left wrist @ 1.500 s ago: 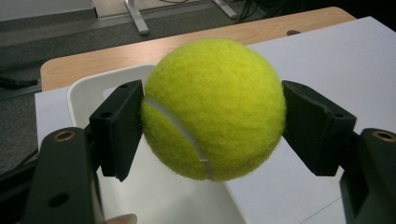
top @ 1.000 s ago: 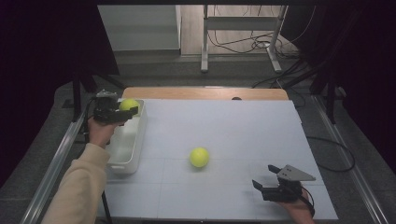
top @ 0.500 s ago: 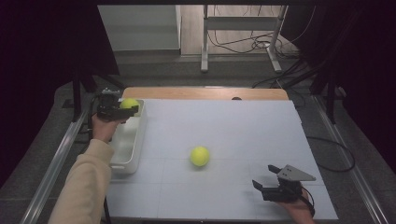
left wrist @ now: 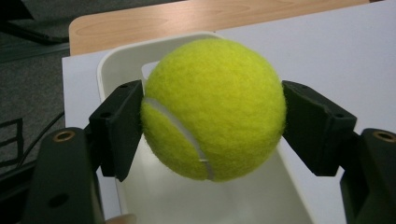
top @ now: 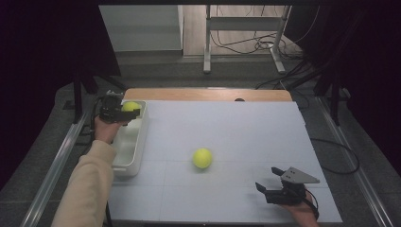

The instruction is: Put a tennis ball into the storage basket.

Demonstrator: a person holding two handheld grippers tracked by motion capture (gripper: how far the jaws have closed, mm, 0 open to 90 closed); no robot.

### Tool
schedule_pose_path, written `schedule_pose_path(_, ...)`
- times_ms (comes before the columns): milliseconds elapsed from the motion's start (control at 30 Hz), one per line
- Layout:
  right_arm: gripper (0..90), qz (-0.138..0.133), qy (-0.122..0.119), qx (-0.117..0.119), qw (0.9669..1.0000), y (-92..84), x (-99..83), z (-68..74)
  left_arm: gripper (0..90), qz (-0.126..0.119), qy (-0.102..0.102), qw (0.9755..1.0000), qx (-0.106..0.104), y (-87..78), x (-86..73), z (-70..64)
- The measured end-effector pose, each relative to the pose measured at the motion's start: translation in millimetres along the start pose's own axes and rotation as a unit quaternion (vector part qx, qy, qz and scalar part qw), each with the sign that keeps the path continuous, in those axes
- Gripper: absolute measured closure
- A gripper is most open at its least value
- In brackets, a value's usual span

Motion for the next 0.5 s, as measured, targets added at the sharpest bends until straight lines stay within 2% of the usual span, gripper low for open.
schedule_pose_path(100, 13.8, 0.0, 0.0, 0.0, 1.0, 0.0, 0.0, 0.0, 26.1, 0.014, 0.001, 0.9999, 0.0, 3.8, -2.7, 0.5)
schedule_pose_path(233, 13.8, 0.0, -0.001, 0.0, 1.0, 0.0, 0.0, -0.1, 26.1, 0.022, 0.003, 0.9998, -0.001, 5.9, -4.0, -0.7)
schedule_pose_path(500, 13.8, 0.001, -0.002, -0.001, 1.0, -0.2, 0.0, -0.1, 26.0, 0.021, 0.004, 0.9998, 0.0, 5.5, -3.7, -1.0)
Point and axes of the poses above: each handheld gripper's, and its own axes: y roughly forward along the jaws, x roughly out of its top, z roughly to its left, the point moved 6 cm from there along y, roughly forward along the jaws, and after that the axes turned 7 degrees about y, right-handed, at the moved point
